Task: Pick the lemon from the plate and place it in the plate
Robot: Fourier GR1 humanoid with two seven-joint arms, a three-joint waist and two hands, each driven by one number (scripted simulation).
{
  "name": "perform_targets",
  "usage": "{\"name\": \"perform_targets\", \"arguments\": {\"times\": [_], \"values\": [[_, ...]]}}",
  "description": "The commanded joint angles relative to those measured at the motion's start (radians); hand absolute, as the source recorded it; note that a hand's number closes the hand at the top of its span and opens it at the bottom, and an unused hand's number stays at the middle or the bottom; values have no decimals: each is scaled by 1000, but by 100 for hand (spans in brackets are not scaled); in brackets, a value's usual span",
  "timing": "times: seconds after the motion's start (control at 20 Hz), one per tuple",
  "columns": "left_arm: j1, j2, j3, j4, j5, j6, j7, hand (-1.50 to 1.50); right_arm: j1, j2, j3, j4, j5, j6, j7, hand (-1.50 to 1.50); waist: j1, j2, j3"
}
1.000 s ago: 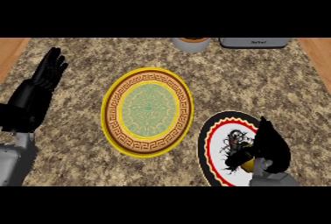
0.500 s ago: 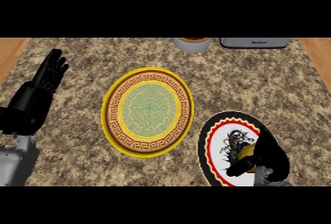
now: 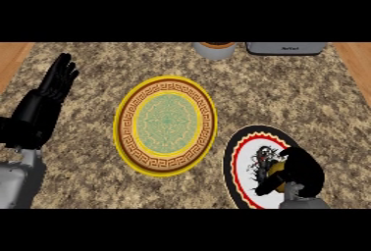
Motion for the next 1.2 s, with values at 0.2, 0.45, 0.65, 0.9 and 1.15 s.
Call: {"name": "perform_targets", "arguments": {"times": [0.2,0.45,0.65,0.9,1.15], "values": [[5,-5,23,-48,-8,-11,49,0,45,-57,62,-106,194,-36,31,150,-4,2,6],[34,8,52,-10,-11,-14,10,0,473,-192,214,-385,212,-119,-191,150,-36,-5,5],[-21,2,58,3,-7,-21,37,0,610,-257,242,-547,275,-229,-226,150,-27,0,6],[7,-21,47,49,-30,-37,-42,0,636,-214,410,-762,336,-228,-216,150,-23,1,5],[-32,-23,36,24,-30,-30,26,0,522,-179,584,-897,413,-209,-245,150,-12,1,5]]}}
